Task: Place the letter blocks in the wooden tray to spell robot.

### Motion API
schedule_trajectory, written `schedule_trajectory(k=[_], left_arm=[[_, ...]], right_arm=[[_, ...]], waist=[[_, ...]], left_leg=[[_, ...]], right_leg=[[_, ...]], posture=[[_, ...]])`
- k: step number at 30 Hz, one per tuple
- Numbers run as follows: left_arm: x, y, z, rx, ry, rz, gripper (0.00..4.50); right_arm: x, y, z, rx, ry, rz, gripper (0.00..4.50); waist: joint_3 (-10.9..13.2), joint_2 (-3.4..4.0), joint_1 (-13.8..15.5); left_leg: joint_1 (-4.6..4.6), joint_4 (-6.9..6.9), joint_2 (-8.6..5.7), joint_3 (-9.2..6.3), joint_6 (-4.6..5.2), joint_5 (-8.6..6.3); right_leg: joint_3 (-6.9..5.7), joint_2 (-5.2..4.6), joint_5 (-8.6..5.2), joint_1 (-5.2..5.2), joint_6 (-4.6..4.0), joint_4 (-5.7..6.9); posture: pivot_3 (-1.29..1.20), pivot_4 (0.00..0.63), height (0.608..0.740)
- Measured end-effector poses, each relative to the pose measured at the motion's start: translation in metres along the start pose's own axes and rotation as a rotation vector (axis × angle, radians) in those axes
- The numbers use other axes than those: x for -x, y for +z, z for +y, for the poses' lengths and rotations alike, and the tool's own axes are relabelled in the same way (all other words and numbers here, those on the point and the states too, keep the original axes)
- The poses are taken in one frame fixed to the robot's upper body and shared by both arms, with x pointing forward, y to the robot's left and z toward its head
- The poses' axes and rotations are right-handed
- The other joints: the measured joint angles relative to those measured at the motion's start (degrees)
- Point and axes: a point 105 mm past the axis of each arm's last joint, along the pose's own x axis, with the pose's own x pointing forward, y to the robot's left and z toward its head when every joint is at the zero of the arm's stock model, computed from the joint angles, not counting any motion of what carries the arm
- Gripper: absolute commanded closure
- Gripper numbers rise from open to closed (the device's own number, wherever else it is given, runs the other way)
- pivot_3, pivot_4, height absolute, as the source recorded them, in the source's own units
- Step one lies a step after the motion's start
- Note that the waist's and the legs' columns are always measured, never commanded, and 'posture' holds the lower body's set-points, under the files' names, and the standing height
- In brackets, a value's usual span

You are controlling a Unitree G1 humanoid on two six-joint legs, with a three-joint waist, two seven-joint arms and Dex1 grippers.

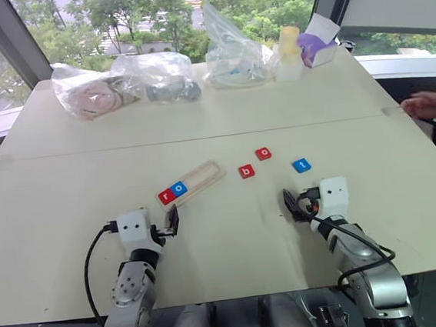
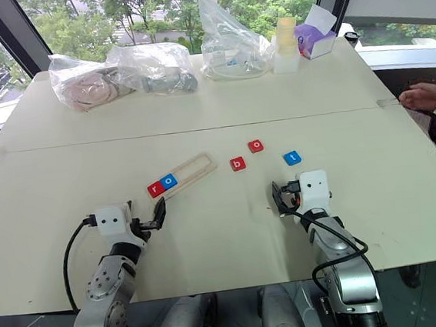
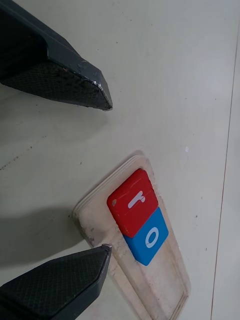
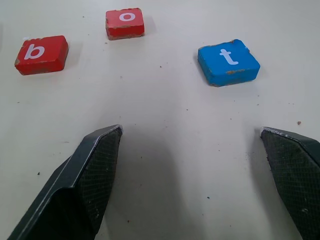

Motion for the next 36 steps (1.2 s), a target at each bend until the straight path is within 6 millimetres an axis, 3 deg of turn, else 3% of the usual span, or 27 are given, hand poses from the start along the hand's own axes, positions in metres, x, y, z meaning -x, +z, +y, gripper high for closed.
schedule_trajectory(k=[31, 36], left_arm=[[0.0012, -0.0001, 0.0003, 0.000, 0.002, -0.003, 0.00], [0.0013, 0.0004, 0.0010, -0.013, -0.006, -0.002, 0.00]], right_arm=[[-0.0005, 0.0015, 0.0019, 0.011, 0.019, -0.001, 0.03], [0.0007, 0.0055, 0.0007, 0.104, 0.071, -0.012, 0.03]], waist=[[0.00, 0.00, -0.02], [0.01, 0.01, -0.01]], left_leg=[[-0.02, -0.02, 0.01, -0.02, -0.01, 0.00], [-0.03, -0.03, 0.01, -0.02, 0.00, 0.00]], right_leg=[[0.00, -0.02, -0.02, -0.02, 0.02, -0.04], [-0.02, -0.01, -0.02, -0.03, 0.02, -0.04]], posture=[[0.00, 0.150, 0.740], [0.00, 0.150, 0.740]])
